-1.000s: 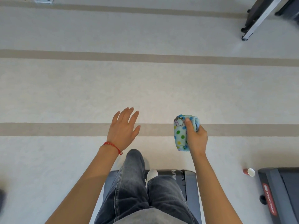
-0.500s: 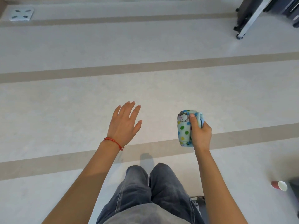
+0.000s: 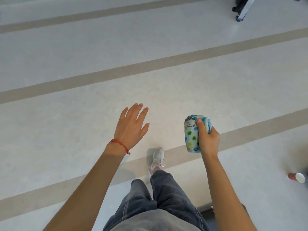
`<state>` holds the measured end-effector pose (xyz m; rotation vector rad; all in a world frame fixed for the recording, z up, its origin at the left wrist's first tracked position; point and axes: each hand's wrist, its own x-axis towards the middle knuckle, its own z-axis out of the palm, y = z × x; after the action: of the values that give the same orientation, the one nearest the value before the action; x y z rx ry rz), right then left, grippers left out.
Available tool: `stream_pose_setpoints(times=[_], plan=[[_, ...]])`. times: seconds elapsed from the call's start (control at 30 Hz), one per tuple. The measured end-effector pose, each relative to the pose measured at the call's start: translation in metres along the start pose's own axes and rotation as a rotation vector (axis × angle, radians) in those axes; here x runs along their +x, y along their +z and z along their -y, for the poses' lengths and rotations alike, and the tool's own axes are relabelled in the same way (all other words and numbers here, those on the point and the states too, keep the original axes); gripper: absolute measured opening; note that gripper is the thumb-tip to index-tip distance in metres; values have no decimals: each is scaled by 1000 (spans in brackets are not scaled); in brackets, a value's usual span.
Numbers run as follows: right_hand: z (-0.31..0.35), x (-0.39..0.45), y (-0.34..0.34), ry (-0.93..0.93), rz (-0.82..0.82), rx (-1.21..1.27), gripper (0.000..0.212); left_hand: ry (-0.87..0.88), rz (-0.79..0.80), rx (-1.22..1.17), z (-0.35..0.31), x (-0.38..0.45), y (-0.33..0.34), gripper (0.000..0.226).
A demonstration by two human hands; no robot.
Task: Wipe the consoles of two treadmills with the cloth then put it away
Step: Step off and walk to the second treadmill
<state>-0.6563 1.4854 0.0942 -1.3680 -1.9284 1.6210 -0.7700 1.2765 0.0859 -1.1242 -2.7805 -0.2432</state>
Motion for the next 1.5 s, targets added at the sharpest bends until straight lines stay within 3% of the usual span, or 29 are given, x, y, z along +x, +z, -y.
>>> stream_pose_setpoints(times=[0.53,1.07,1.5], plan=[[59,151,-1,156,-240,152,21,342,15,-75,-8,231,48,42],[109,303,-55,343,-736,430,26,939,110,-230,-124,492,101,47],[99,418,-171,402,-921,479,25,1102,106,-284,-285,622,162,46]])
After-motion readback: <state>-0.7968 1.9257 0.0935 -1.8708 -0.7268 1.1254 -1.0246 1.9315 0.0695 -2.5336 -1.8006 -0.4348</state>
